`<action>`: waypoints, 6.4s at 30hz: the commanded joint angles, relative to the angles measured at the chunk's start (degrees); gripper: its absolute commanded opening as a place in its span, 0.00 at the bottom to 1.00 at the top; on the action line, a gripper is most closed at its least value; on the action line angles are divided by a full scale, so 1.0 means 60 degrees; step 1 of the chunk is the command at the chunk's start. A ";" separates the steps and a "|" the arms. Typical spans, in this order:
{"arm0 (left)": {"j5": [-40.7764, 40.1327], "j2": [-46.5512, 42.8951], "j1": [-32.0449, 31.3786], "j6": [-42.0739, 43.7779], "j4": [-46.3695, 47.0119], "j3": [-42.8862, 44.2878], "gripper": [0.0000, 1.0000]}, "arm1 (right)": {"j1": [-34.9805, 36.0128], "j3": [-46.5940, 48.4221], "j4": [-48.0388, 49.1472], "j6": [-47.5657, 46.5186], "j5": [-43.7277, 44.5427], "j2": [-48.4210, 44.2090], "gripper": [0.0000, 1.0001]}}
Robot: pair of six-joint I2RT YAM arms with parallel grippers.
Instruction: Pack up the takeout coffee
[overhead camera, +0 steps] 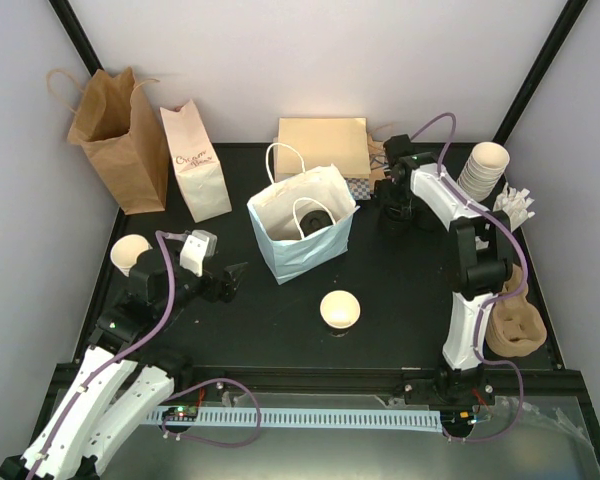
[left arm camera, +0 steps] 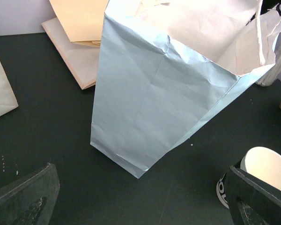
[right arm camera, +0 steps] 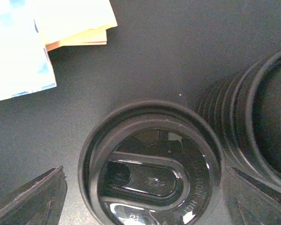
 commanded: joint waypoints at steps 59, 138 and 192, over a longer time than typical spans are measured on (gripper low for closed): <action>-0.0119 -0.0017 -0.0044 0.0049 0.0224 0.0030 0.99 | -0.0416 0.0485 -0.0430 0.0095 -0.0583 -0.0269 0.75; -0.1100 0.0050 -0.3611 -0.7175 0.1979 -0.1759 0.99 | 0.7433 -0.7173 0.0780 0.1563 -0.1263 -0.8690 0.70; 0.1680 0.2496 -0.3604 -0.6486 0.5492 -0.2548 0.83 | 0.8779 -0.6054 0.0169 0.1313 0.0882 -0.6623 0.69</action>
